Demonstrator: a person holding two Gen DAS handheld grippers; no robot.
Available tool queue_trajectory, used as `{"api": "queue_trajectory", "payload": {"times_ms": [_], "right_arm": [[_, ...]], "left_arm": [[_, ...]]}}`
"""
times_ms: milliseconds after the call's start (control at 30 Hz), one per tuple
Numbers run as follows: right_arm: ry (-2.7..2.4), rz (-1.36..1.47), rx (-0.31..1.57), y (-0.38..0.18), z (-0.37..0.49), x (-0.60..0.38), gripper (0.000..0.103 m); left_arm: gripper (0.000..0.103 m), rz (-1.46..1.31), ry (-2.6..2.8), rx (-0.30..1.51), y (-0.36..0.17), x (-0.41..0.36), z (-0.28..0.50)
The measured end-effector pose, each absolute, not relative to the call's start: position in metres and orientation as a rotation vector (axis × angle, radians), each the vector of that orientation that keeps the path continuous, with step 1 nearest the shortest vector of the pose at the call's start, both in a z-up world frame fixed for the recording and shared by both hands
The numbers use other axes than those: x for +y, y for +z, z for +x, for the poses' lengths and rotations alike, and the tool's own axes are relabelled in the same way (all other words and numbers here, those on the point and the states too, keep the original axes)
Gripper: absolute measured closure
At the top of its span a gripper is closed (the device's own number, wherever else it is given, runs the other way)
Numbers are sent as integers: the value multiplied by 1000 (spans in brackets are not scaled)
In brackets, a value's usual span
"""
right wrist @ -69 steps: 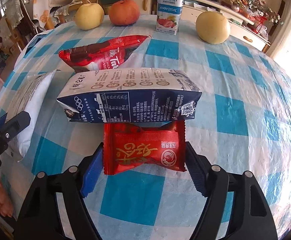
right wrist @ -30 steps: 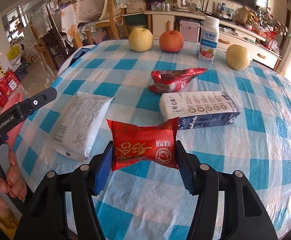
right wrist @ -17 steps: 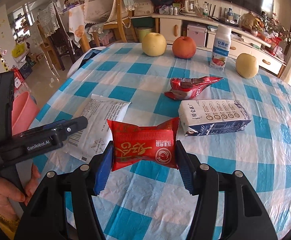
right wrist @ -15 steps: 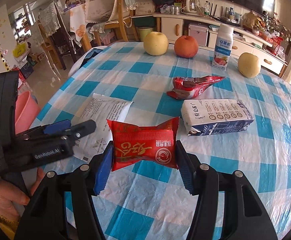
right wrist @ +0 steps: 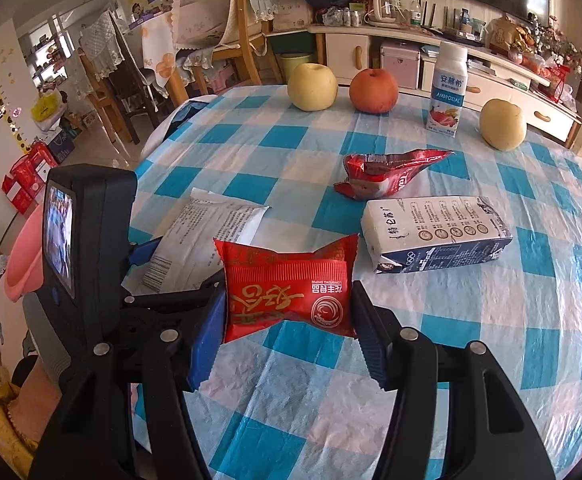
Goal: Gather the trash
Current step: 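Lift white bag and red packet, carry both toward the pink bucket, then open left gripper over pink bucket while right gripper releases red packet there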
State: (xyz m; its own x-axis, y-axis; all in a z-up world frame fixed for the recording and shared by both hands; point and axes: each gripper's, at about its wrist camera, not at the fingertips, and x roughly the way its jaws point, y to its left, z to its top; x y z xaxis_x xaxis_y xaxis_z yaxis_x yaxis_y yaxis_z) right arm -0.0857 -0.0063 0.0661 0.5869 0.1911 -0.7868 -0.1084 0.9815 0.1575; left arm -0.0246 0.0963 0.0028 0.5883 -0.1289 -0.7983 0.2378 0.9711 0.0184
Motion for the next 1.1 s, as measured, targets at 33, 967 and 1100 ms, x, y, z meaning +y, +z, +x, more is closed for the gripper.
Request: {"api": "queue_trajectory", "payload": {"times_ms": [33,967,1100], "right_arm": [[176,97,923,68,-86,-6,43],[450,35,882,108,-71,132,43],[542,3,866,120,-62,187,43]], "left_arm": [[25,123,-216,916,3,97,-25],[27,-454,231,567,87,312,-64],[27,-532,342,539,86,364,-71]]}}
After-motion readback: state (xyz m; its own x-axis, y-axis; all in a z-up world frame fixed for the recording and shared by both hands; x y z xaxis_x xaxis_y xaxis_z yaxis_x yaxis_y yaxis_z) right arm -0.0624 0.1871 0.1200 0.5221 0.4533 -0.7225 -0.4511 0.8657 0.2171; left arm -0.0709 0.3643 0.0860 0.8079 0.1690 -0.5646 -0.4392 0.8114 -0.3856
